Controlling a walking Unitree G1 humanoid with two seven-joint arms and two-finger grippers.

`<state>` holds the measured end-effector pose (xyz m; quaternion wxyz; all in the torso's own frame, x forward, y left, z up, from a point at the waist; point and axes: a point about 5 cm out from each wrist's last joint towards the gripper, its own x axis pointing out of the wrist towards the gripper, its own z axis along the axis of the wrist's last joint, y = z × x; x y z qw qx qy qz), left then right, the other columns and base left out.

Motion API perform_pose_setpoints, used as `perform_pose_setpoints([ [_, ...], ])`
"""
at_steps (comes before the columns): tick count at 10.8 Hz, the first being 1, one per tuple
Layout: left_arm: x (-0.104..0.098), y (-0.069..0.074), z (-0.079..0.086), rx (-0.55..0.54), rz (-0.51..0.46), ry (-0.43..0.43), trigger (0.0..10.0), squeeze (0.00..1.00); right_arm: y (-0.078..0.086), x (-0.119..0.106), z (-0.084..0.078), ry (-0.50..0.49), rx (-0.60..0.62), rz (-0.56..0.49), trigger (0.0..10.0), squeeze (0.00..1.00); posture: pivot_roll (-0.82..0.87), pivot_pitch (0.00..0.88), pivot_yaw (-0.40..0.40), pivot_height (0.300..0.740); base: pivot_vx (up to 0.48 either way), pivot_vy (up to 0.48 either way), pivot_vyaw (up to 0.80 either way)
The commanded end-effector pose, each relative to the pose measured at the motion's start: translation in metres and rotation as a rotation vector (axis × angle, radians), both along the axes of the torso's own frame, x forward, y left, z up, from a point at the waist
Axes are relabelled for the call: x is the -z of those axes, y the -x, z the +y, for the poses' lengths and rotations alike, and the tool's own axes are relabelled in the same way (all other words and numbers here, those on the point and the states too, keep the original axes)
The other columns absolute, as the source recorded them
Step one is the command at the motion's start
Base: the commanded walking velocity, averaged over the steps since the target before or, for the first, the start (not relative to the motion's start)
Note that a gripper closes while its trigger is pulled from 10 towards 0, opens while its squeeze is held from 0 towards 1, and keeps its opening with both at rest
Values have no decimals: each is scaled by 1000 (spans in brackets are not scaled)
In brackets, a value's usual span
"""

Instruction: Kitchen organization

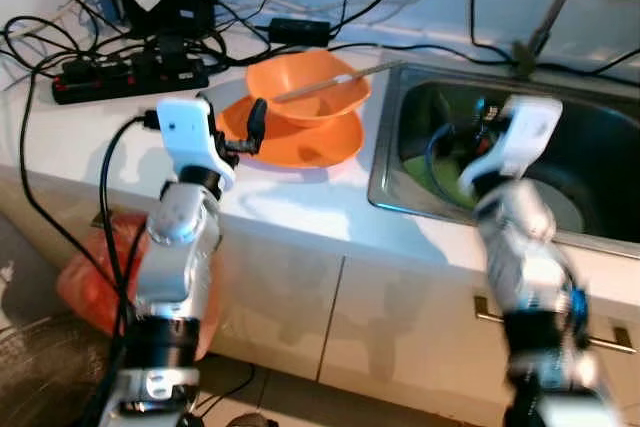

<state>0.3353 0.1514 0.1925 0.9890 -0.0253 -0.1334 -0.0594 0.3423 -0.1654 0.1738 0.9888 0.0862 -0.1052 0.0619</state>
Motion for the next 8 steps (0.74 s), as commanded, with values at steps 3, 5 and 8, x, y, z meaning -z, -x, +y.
perform_pose_setpoints([
  [3,-13,-1,8,-61,-24,62,10000,0,13,-6,-1,-34,16,16,10000,122,52,0,-35,740,0,0,-533],
  [5,-25,1,9,-65,-56,68,10000,0,16,-10,-2,-42,24,22,10000,31,57,1,-30,740,148,0,0],
  [8,-36,5,13,-83,-76,73,10000,0,17,-18,3,-33,15,12,10000,12,63,0,-31,740,351,0,0],
])
